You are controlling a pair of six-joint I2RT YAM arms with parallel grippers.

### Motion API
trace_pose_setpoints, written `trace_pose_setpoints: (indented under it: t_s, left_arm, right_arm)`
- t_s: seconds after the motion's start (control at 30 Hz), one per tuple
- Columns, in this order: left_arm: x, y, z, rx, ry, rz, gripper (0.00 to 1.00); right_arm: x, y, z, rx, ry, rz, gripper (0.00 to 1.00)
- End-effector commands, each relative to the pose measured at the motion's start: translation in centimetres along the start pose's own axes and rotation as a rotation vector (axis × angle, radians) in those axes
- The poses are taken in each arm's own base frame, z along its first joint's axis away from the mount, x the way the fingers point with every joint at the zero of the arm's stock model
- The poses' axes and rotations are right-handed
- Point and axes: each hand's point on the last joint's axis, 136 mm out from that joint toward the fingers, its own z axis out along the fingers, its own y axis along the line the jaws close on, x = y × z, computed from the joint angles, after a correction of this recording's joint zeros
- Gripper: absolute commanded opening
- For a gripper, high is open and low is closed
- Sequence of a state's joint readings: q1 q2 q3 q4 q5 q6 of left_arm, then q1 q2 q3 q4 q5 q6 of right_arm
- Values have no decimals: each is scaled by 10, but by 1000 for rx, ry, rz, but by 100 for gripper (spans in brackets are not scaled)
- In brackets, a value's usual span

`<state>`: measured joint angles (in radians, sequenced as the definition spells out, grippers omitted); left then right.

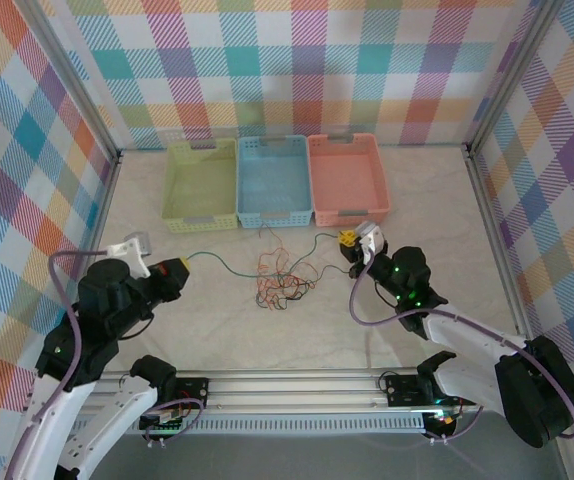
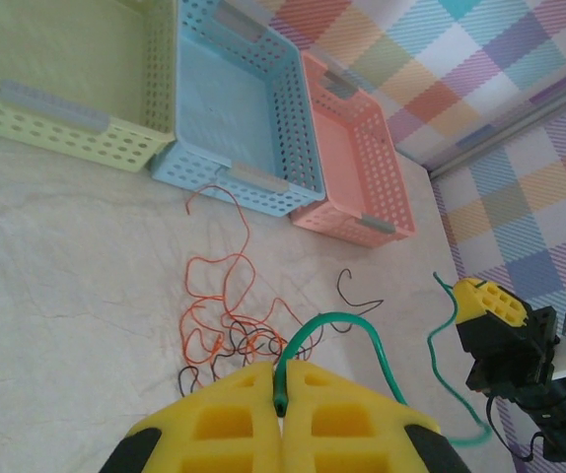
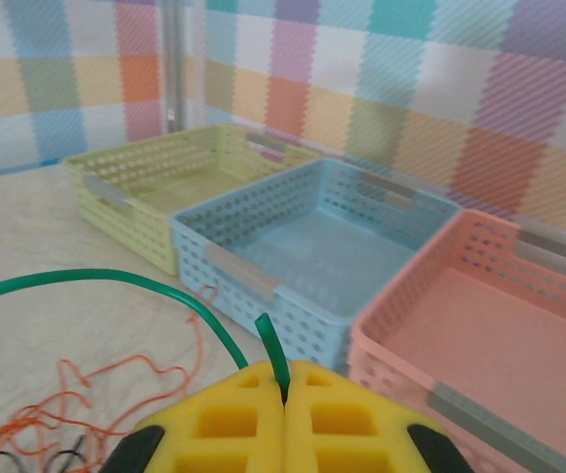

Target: Untangle the cables

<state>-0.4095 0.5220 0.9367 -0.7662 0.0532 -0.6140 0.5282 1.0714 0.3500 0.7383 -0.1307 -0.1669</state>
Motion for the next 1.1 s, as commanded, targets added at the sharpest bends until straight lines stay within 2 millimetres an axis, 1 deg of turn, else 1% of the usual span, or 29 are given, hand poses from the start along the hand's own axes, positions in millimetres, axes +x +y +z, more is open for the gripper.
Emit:
trace_pose_setpoints:
  t_s: [0.0,0.17,0.27,0.3,0.37,0.5,0.6,0.77,0.9,0.93,1.07]
  left_arm:
    - [2,-13,17,74,32,-20,0]
    - [14,-14,40,97,92,-49,0]
    - [22,-15,54,114,129,-72,0]
    - [24,-17,57,125,138,-78,0]
    - [29,-18,65,137,154,-86,0]
    - [39,-23,80,148,198,-87,0]
    - [46,-30,89,155,222,-72,0]
    - [52,-33,104,150,252,-59,0]
    - [57,-35,114,151,276,-56,0]
    - [58,-36,116,150,278,-55,0]
    - [64,-36,127,143,309,-53,0]
  right_arm:
    - [-23,42,6,-201,-48,-33,0]
    - [-29,92,14,-404,-49,-66,0]
    - [-38,113,17,-496,-58,-67,0]
    - [-40,116,19,-508,-62,-61,0]
    - [-45,120,24,-525,-74,-31,0]
    - [-47,130,39,-551,-64,-10,0]
    - [-47,132,53,-549,-52,21,0]
    - [-34,131,75,-538,-6,54,0]
    - [-30,133,81,-543,8,58,0]
    - [-29,134,82,-550,19,92,0]
    - [-31,135,82,-561,14,98,0]
